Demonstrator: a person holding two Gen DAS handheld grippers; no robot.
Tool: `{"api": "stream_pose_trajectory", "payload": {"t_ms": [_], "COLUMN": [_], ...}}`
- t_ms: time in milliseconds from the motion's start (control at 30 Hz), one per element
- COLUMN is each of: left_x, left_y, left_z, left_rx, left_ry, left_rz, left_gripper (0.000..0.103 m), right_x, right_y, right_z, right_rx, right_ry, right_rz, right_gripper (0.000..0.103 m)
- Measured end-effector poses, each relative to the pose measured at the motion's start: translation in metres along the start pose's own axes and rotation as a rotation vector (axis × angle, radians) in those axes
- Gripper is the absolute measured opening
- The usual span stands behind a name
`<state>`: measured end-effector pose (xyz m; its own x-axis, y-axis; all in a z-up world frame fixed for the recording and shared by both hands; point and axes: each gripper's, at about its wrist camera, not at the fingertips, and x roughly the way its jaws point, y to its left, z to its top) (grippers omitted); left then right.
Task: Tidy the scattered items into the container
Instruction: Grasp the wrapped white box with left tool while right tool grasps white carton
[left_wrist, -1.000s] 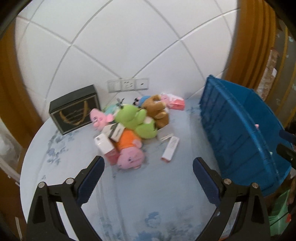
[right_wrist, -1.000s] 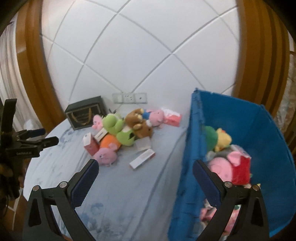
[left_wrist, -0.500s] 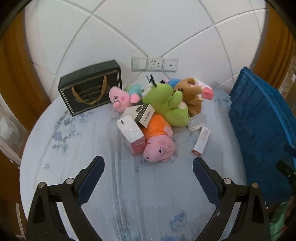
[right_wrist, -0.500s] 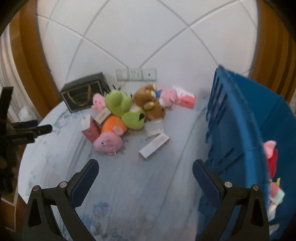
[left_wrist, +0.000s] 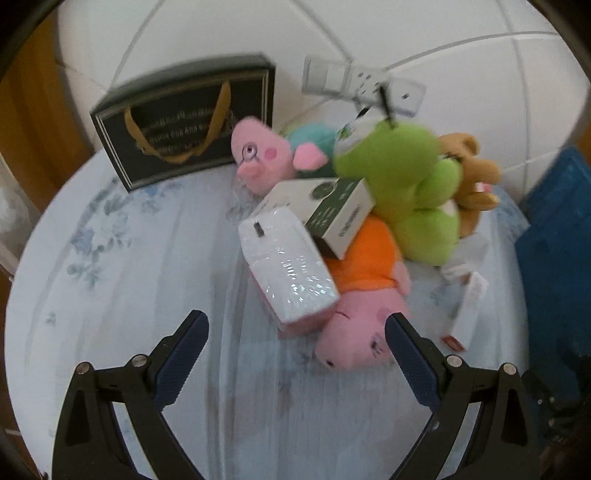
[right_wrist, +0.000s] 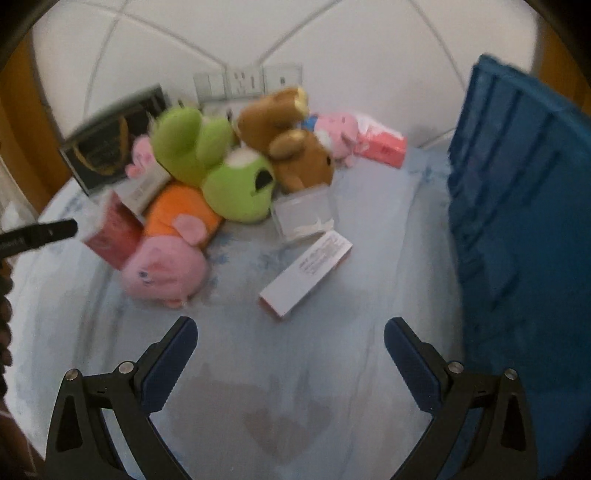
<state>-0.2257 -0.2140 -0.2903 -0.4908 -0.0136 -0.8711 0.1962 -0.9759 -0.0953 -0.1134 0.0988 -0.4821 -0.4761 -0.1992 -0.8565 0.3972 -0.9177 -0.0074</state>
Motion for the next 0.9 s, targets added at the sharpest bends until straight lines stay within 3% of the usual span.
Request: {"api": "stream_pose_trajectory", "payload": {"t_ms": [367, 567, 600, 667, 733, 900], "left_x": [0.072, 0.101, 0.104, 0.109, 0.110, 0.103], "left_y": [0.012, 0.018, 0.018, 0.019, 0.021, 0.029], "left_z": [0.003, 0.010, 0.010, 0.008, 0.005, -0.006], "left_rx": [-0.065, -0.117, -0.113, -0.103, -0.103, -0.104], "left_ry": [0.025, 0.051, 0.052, 0.058, 0.063, 0.042], "left_rz": [0.067, 0.079, 0.089, 0.096, 0.097, 0.095], "left_gripper": [0.097, 0.097, 0.092, 0.076, 0.050, 0.047], "right_x": [0.115, 0.159, 0.162, 0.168, 0.169, 0.166], "right_y": [-0.023, -0.013, -0.011, -0.009, -0.009, -0.005], "right_z": [0.020, 0.034, 0.034, 0.033, 0.031, 0.029], "right_rx": [0.125, 0.115, 0.114, 0.114, 0.124, 0.111], "right_ry": [0.105, 0.168, 0.172, 0.184, 0.186, 0.185], "right_rz": [-0.046, -0.090, -0.097, -0.109, -0.102, -0.071], "right_gripper": [0.103, 0.099, 0.098, 0.085, 0.082, 0.065]}}
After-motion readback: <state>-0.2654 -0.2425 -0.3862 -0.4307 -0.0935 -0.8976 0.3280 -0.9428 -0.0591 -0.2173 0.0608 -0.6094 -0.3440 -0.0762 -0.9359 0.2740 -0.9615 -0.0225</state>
